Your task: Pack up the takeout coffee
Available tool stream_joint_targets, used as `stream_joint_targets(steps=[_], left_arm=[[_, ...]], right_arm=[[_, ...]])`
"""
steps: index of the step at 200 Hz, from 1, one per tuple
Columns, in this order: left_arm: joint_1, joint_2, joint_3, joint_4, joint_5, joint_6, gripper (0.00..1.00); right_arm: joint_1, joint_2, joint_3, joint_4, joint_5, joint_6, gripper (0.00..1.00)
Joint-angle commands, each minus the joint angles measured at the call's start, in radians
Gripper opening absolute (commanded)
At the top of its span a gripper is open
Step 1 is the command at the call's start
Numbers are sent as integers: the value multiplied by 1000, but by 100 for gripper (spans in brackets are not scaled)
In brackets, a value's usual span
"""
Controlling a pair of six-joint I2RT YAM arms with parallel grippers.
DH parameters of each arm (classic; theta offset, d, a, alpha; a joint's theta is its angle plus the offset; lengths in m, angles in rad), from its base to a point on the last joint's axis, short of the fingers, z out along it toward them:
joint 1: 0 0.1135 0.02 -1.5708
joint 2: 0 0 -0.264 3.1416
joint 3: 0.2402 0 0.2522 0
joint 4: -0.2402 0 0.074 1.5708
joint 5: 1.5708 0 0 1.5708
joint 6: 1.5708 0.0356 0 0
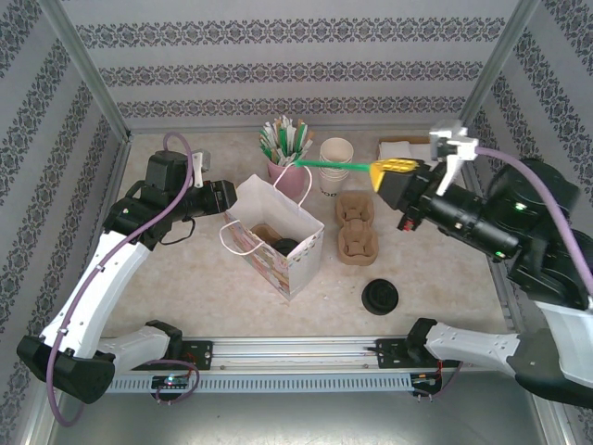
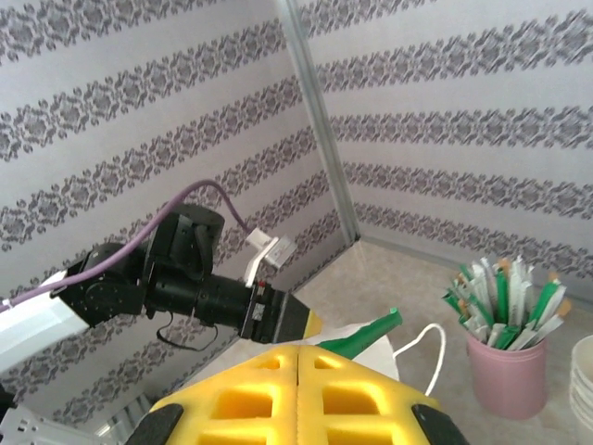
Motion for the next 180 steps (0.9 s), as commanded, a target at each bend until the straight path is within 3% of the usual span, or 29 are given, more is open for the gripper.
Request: stream_joint_targets(steps=[1, 136, 154, 180], left_arm=[[-16, -15, -9, -11, -9, -11, 46], [-17, -17, -45, 19, -4, 6, 47], [-19, -14, -46, 18, 0, 7, 47], [-18, -14, -47, 20, -4, 9, 47]], right_arm=[[10, 61, -45, 53, -70, 32, 0], [13, 364, -194, 106, -71, 68, 0], [12, 388, -166, 76, -18, 50, 33], [8, 382, -129, 40, 42, 12, 40]])
